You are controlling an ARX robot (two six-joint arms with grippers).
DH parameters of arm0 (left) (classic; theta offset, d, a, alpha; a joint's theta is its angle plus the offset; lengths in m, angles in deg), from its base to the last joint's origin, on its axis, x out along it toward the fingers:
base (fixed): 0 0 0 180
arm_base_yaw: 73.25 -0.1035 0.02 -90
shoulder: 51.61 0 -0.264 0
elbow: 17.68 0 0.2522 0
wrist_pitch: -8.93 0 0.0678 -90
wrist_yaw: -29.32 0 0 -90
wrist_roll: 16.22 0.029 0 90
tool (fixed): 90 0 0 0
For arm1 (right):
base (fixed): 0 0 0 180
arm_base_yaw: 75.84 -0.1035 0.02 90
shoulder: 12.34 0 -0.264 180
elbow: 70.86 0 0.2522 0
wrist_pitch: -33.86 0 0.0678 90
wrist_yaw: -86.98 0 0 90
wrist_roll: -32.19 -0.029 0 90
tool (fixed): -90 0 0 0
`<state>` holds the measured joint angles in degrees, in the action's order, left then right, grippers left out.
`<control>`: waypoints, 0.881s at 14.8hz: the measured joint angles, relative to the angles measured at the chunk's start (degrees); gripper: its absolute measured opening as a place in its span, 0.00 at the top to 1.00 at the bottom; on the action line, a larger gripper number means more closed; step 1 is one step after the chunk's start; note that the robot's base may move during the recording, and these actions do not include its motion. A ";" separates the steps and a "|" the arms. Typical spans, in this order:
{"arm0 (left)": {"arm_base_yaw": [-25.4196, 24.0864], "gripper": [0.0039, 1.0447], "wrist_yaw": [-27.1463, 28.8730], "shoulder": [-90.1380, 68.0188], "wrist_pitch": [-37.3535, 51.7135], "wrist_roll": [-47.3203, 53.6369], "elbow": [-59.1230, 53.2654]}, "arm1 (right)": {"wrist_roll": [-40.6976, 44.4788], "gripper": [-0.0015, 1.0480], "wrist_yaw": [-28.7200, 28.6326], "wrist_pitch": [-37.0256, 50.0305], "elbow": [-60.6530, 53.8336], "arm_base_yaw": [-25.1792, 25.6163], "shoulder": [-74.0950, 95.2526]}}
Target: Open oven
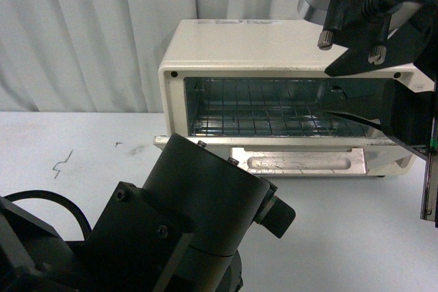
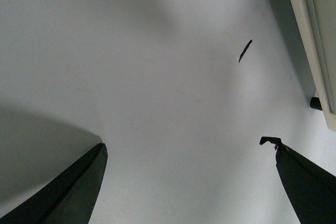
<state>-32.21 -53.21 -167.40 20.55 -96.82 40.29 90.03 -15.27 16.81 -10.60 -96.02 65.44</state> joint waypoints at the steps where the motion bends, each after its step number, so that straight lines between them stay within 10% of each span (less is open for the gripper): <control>1: 0.00 0.06 0.00 0.00 0.00 0.02 0.00 | 0.00 0.48 0.00 -0.31 -0.02 0.00 0.00; 4: 0.02 0.06 0.00 0.00 -0.02 0.00 0.00 | 0.00 0.07 0.00 -0.20 -0.02 0.00 0.00; 8: 0.00 0.06 0.00 0.00 -0.02 0.00 0.00 | -0.02 0.06 0.00 -0.20 -0.02 0.00 0.00; 11: 0.00 0.06 -0.39 0.00 0.02 -0.02 0.00 | -33.75 0.39 28.50 43.47 -21.49 1.70 -4.39; 13: 0.02 0.06 0.00 0.00 -0.02 0.00 0.00 | -49.48 0.62 27.76 51.82 -27.26 5.60 -11.19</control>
<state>-32.19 -53.21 -167.40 20.53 -96.82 40.29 40.55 12.49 68.64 -37.85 -90.43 54.25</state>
